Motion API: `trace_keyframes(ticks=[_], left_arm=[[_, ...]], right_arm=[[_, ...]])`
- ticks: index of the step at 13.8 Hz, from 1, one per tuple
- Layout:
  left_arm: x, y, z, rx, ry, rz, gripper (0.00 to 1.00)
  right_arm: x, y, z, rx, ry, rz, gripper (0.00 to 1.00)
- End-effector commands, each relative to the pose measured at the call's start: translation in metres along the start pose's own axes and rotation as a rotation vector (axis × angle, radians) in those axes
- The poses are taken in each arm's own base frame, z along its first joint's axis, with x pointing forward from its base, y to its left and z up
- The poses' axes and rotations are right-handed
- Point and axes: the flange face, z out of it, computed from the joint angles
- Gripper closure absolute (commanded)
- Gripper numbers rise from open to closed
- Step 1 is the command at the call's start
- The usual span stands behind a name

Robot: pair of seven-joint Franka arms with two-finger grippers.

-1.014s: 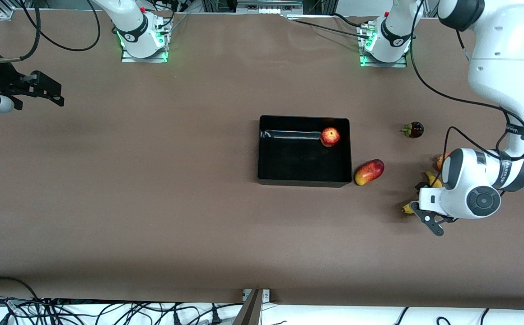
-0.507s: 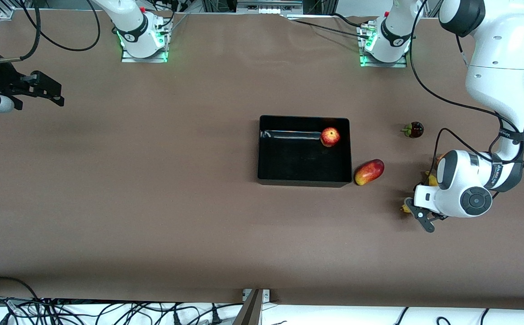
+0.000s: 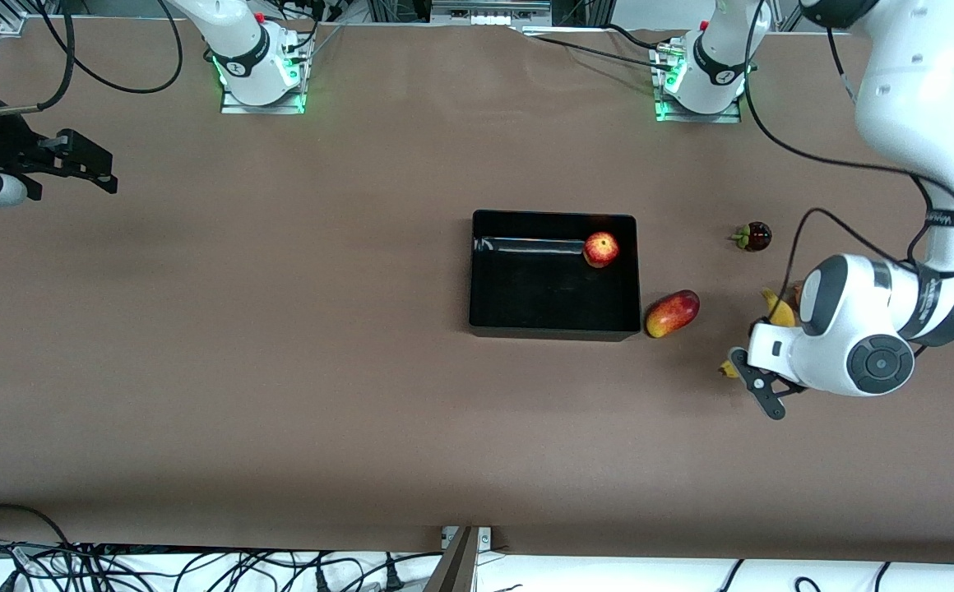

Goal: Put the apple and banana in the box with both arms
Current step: 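Grasp the yellow banana with the left gripper, then carry the banana into the black box and open the left gripper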

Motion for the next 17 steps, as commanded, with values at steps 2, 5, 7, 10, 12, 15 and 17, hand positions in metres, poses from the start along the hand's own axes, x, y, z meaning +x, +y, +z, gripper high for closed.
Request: trace_keyframes(ticks=[2, 5, 7, 10, 12, 15, 17], left_arm=[[0.058, 0.084, -0.039, -0.076, -0.037, -0.199, 1.0], [0.105, 0.148, -0.041, -0.154, -0.014, -0.301, 1.0], [0.142, 0.201, -0.036, -0.137, -0.027, -0.366, 1.0], [0.196, 0.282, -0.001, -0.084, -0.073, -0.576, 1.0], [0.209, 0.295, 0.014, -0.087, -0.05, -0.673, 1.0], [0.218, 0.291, 0.041, -0.115, -0.016, -0.736, 1.0], [0.228, 0.293, 0.057, -0.126, 0.007, -0.765, 1.0]], right_arm=[[-0.003, 0.0, -0.003, 0.017, -0.004, 0.002, 0.0], [-0.004, 0.001, -0.003, 0.017, -0.007, 0.002, 0.0], [-0.004, 0.001, -0.003, 0.017, -0.006, 0.004, 0.0], [-0.004, 0.001, -0.003, 0.017, -0.007, 0.004, 0.0], [-0.004, 0.002, -0.003, 0.017, -0.007, 0.005, 0.0], [-0.004, 0.002, -0.002, 0.018, -0.009, 0.005, 0.0], [-0.004, 0.002, -0.002, 0.018, -0.009, 0.005, 0.0]])
